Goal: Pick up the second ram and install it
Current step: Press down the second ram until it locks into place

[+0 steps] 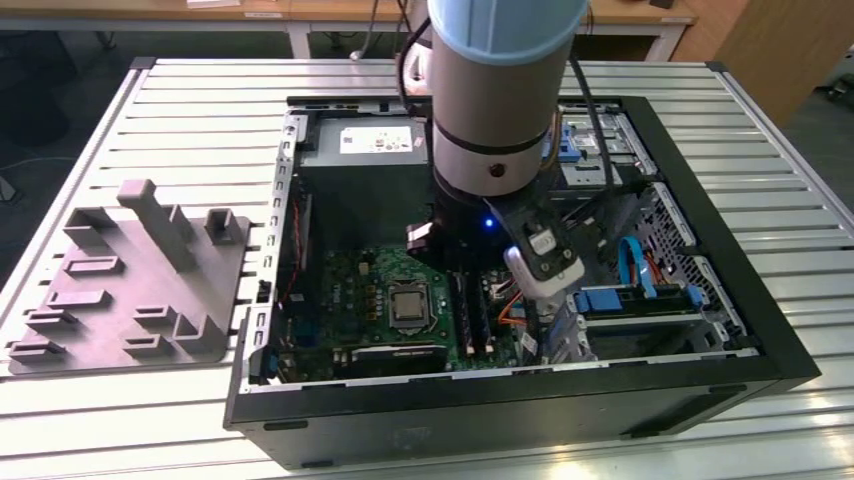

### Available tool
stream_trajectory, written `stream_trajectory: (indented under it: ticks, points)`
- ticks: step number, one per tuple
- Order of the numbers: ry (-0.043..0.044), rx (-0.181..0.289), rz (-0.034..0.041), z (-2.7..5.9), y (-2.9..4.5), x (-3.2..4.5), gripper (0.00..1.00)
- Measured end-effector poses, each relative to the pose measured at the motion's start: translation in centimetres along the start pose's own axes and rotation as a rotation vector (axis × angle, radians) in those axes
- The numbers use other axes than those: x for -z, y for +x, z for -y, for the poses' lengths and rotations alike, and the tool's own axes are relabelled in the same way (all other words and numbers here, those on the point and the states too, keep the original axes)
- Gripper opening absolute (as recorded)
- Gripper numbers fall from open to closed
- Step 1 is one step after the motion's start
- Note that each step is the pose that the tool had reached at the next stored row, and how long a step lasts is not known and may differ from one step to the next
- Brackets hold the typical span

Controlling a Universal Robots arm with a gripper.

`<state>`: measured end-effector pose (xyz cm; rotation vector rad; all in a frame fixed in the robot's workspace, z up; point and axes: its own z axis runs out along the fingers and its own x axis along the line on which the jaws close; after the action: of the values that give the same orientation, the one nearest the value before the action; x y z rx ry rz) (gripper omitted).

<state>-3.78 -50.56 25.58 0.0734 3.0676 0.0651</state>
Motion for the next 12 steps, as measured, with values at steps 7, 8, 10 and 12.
stream_trajectory:
  ticks: [7, 8, 10, 12]
  points:
    - [0.0, 0.0, 0.0, -0.4, -0.03, 0.67, 0.1]
    - [0.0, 0.0, 0.0, -0.4, -0.03, 0.68, 0.1]
    - [0.0001, 0.0, 0.0, -0.4, -0.03, 0.68, 0.1]
    - [0.0002, 0.0, 0.0, -0.4, -0.03, 0.68, 0.1]
